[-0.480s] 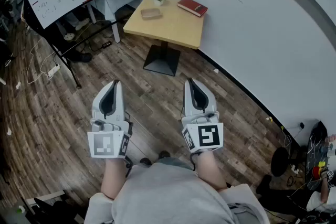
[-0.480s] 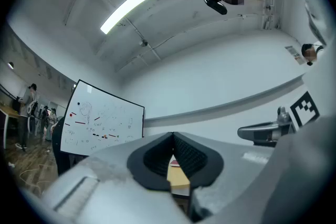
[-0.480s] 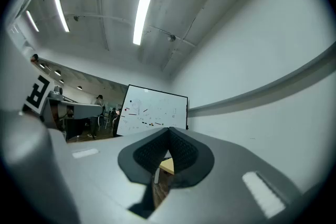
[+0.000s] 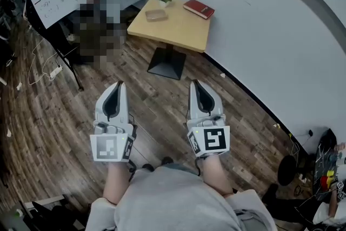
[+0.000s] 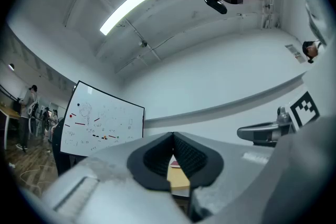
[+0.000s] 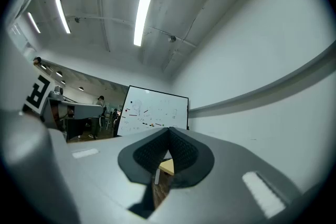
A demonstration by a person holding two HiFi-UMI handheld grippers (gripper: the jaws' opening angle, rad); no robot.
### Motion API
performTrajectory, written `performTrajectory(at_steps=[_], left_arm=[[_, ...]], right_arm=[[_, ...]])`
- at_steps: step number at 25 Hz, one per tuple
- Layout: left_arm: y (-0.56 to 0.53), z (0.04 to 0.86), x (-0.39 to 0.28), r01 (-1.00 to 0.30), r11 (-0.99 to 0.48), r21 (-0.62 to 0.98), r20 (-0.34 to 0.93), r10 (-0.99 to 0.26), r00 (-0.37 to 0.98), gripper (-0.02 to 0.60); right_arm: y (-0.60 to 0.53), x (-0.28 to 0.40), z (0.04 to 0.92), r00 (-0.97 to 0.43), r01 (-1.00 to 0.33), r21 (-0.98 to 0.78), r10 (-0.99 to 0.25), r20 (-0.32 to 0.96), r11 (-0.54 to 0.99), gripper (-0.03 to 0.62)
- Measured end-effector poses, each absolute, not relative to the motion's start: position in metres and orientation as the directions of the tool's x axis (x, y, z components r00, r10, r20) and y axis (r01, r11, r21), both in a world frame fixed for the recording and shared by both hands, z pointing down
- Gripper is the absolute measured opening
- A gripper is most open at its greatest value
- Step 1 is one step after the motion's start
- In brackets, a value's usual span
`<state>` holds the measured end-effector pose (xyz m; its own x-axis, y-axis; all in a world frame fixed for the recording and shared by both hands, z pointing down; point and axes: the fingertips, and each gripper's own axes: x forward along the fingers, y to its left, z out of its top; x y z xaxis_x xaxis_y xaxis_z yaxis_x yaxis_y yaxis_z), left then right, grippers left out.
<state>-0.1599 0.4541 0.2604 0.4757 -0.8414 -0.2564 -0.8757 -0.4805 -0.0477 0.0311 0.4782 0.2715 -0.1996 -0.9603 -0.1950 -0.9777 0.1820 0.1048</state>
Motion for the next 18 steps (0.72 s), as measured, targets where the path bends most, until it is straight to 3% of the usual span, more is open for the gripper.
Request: performTrajectory(at_steps=[18], left_arm=[[0.436,0.272,-0.134,-0.881,-0.472,-0.035,-0.272,-0.844,0.463,0.005]], right_arm=[[0.461,0.057,0.283,-0.209,-0.978,0.069,-0.954,-0.216,0.199,0.002]])
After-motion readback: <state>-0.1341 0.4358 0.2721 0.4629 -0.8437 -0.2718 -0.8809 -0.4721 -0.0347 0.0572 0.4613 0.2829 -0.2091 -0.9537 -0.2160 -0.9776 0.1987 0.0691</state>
